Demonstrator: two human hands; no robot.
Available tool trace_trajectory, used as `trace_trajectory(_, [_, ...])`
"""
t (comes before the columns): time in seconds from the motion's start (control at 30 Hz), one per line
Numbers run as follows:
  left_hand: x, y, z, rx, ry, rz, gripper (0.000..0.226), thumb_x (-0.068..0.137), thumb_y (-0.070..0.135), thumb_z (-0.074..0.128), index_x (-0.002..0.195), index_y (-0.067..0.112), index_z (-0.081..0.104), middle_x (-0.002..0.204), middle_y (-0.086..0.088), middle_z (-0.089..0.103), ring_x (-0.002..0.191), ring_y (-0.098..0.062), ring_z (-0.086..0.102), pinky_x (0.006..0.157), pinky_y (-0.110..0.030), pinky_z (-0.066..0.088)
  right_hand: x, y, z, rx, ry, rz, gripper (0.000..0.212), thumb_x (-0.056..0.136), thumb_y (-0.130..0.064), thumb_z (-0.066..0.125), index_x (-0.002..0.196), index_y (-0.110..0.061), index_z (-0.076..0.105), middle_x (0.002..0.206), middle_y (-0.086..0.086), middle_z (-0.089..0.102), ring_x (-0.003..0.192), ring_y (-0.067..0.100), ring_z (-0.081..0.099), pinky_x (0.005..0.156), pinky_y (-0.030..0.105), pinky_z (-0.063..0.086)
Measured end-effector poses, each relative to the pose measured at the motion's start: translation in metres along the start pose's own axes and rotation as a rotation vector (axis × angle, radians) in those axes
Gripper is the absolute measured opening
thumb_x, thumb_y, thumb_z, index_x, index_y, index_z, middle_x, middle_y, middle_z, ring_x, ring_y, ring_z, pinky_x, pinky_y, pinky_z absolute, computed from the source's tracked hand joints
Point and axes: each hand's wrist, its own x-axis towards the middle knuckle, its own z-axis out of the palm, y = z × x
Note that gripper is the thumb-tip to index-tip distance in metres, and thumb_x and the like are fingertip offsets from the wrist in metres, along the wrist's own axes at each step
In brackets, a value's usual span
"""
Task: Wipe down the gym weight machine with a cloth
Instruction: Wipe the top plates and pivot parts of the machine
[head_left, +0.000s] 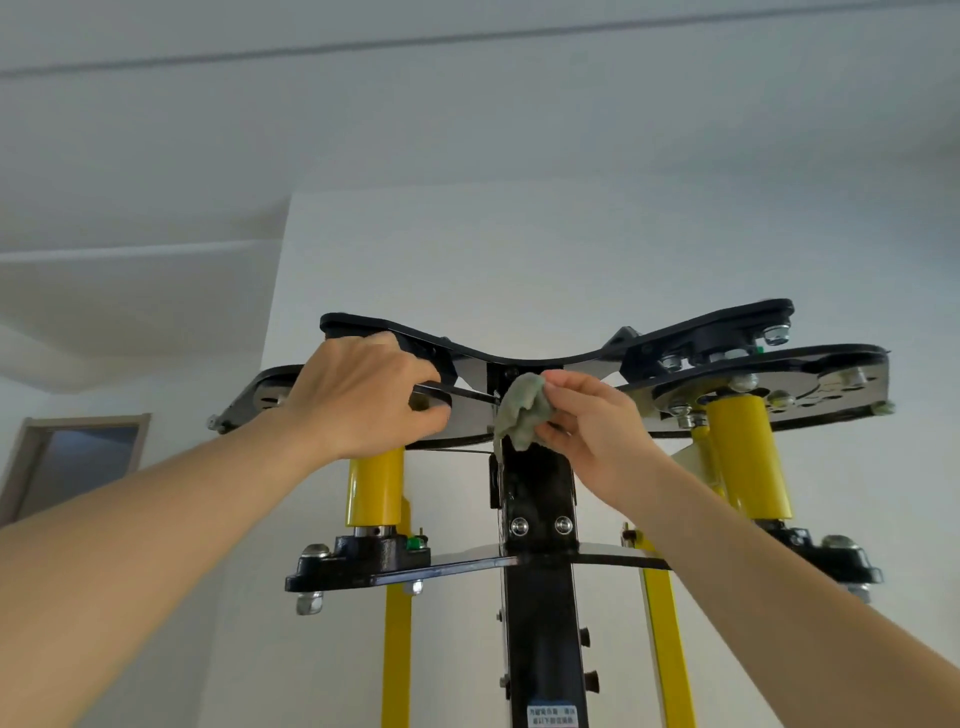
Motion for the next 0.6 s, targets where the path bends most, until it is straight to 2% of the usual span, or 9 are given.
trace_trajectory(0.07, [0.002, 0.003, -0.003, -0.104, 0.016, 0.033, 0.059, 0.084, 0.076, 0.041, 0.135, 0.048, 0.055, 0.115, 0.018, 0.066, 0.11, -0.009, 0.053, 0.087, -0.03, 0.036, 0.0, -0.015, 0.004, -0.061, -0.063, -0.013, 0.008, 0.095, -0.003, 0.061, 0.101, -0.006, 0.066, 0.086, 0.01, 0.068, 0.077, 0.021, 0.068, 0.077, 0.034, 0.057])
trace_trajectory(0.13, [0.004, 0.013, -0.01, -0.255, 0.002, 0.049, 0.07, 0.073, 0.086, 0.04, 0.128, 0.048, 0.059, 0.115, 0.026, 0.064, 0.113, -0.004, 0.048, 0.098, -0.033, 0.031, 0.0, -0.026, 0.011, -0.113, -0.111, -0.03, 0.007, 0.094, -0.003, 0.062, 0.1, -0.005, 0.066, 0.088, 0.01, 0.069, 0.077, 0.021, 0.068, 0.076, 0.033, 0.058])
trace_trajectory(0.2, [0.004, 0.022, -0.012, -0.336, 0.008, 0.066, 0.062, 0.07, 0.085, 0.052, 0.116, 0.046, 0.063, 0.105, 0.028, 0.066, 0.105, -0.001, 0.053, 0.097, -0.032, 0.035, 0.001, -0.035, 0.021, -0.157, -0.131, -0.053, 0.006, 0.094, -0.004, 0.063, 0.1, -0.005, 0.066, 0.091, 0.012, 0.069, 0.079, 0.021, 0.069, 0.073, 0.03, 0.058])
trace_trajectory(0.27, [0.008, 0.024, -0.015, -0.429, 0.049, 0.026, 0.037, 0.079, 0.065, 0.069, 0.105, 0.039, 0.068, 0.092, 0.023, 0.071, 0.094, -0.003, 0.063, 0.093, -0.036, 0.047, 0.004, -0.042, 0.031, -0.18, -0.138, -0.068, 0.004, 0.094, -0.006, 0.065, 0.097, -0.005, 0.066, 0.091, 0.013, 0.068, 0.079, 0.022, 0.069, 0.072, 0.029, 0.058])
trace_trajectory(0.33, [0.015, 0.015, -0.019, -0.511, 0.066, -0.055, 0.013, 0.087, 0.042, 0.073, 0.098, 0.035, 0.074, 0.085, 0.018, 0.073, 0.086, -0.005, 0.068, 0.084, -0.038, 0.055, 0.008, -0.049, 0.039, -0.2, -0.144, -0.075, 0.004, 0.093, -0.006, 0.066, 0.097, -0.004, 0.066, 0.087, 0.012, 0.069, 0.076, 0.021, 0.069, 0.073, 0.029, 0.06])
trace_trajectory(0.47, [0.033, -0.023, -0.028, -0.545, 0.116, -0.105, 0.008, 0.092, 0.028, 0.072, 0.098, 0.029, 0.077, 0.088, 0.011, 0.076, 0.082, -0.008, 0.07, 0.084, -0.04, 0.059, 0.02, -0.061, 0.053, -0.309, -0.136, -0.142, 0.014, 0.089, -0.002, 0.071, 0.102, -0.001, 0.067, 0.09, 0.014, 0.07, 0.077, 0.02, 0.07, 0.071, 0.027, 0.06])
trace_trajectory(0.53, [0.041, -0.046, -0.034, -0.52, 0.139, -0.131, 0.009, 0.092, 0.021, 0.073, 0.098, 0.024, 0.078, 0.088, 0.007, 0.076, 0.08, -0.006, 0.068, 0.085, -0.037, 0.059, 0.032, -0.063, 0.061, -0.527, -0.058, -0.264, 0.014, 0.083, 0.0, 0.077, 0.096, -0.002, 0.071, 0.09, 0.013, 0.072, 0.078, 0.021, 0.069, 0.073, 0.028, 0.061])
trace_trajectory(0.6, [0.048, -0.069, -0.038, -0.476, 0.157, -0.168, 0.008, 0.092, 0.017, 0.072, 0.095, 0.022, 0.077, 0.084, 0.005, 0.073, 0.078, -0.007, 0.067, 0.084, -0.034, 0.057, 0.045, -0.062, 0.07, -0.793, 0.029, -0.397, 0.012, 0.081, -0.004, 0.08, 0.087, -0.012, 0.075, 0.089, 0.007, 0.075, 0.079, 0.019, 0.069, 0.077, 0.028, 0.059])
